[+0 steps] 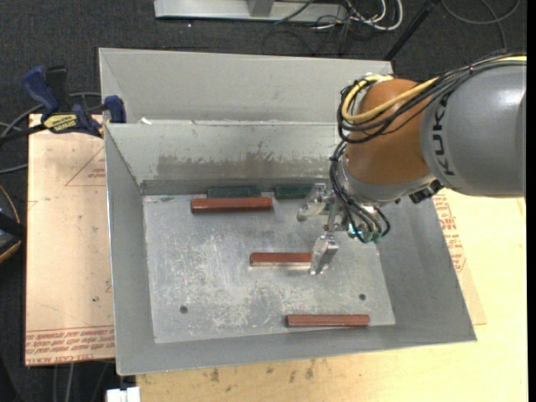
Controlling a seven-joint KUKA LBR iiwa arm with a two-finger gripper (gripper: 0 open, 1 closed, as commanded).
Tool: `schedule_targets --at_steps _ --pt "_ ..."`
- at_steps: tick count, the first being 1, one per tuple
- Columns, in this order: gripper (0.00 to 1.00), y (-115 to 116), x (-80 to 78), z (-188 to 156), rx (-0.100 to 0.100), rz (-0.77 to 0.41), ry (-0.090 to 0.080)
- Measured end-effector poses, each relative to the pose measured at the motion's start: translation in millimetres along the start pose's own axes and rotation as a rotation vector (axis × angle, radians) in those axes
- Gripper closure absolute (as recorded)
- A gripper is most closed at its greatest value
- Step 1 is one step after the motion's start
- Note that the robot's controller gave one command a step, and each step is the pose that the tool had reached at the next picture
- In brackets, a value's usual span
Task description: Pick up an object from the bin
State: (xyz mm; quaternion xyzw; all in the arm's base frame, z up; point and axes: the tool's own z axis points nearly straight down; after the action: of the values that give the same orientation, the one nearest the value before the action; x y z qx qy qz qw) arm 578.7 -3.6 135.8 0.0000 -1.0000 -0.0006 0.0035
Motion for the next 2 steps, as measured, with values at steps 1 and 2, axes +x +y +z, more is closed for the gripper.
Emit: schedule_targets --at_steps 1,2 --pt "0.00 0 -2.0 -4 0.000 0.000 -0.008" --pt "1.00 18 5.3 58 0.002 -0.277 -0.016"
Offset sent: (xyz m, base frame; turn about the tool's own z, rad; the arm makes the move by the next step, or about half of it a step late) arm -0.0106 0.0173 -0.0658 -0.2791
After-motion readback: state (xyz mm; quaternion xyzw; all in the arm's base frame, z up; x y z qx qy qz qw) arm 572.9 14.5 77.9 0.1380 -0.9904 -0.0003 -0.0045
